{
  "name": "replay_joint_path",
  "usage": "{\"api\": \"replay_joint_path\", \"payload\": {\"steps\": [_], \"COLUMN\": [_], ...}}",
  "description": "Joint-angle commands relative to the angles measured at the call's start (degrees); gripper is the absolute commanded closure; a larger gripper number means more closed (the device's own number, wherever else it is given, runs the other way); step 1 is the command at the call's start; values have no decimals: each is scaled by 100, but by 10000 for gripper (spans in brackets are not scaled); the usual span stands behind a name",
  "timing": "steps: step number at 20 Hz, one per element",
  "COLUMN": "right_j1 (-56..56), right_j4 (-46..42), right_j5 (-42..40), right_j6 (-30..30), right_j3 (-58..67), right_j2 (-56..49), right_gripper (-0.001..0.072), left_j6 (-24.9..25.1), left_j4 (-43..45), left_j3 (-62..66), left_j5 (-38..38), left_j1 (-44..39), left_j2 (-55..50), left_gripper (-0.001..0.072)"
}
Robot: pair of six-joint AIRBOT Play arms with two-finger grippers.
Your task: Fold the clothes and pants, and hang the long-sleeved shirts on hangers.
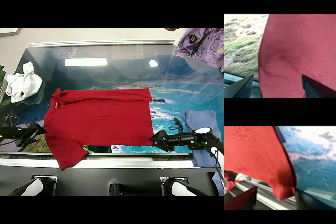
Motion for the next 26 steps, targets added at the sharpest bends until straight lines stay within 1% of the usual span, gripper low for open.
{"api": "replay_joint_path", "payload": {"steps": [1, 2, 4, 5, 6, 7, 9, 12, 15, 21, 26], "right_j1": [4, 4, 4, 4, 4, 4, 4, 4, 4, 4, 4], "right_j4": [90, 101, 127, 170, 221, 280, 284, 275, 278, 297, 339], "right_j5": [9, 0, -109, -197, -256, -284, -308, -321, -348, -518, -540], "right_j6": [28, 52, 72, 83, 76, 48, 46, 48, 52, 70, 70], "right_j3": [-87, -87, -87, -87, -85, -85, -85, -85, -85, -85, -85], "right_j2": [-15, -20, -20, -20, -20, -20, -20, -20, -20, -20, -20], "right_gripper": [239, 258, 421, 558, 630, 684, 685, 685, 685, 685, 685], "left_j6": [-20, -20, 2, 9, 219, 560, 1049, 1602, 2028, 2173, 2181], "left_j4": [-35, -46, -170, -262, -487, -802, -1169, -1196, -1207, -1193, -1191], "left_j3": [-2, -2, -2, -2, -4, -7, -9, -11, -11, -11, -280], "left_j5": [28, 61, 179, 256, 297, 291, 284, 284, 280, 278, 308], "left_j1": [4, 4, 20, 52, 138, 280, 708, 1266, 1386, 1110, 990], "left_j2": [4, 4, 7, 7, 4, -11, -70, -282, -627, -1307, -1467], "left_gripper": [-4, -4, -4, -5, -5, -5, -5, -5, -5, -5, -5]}}
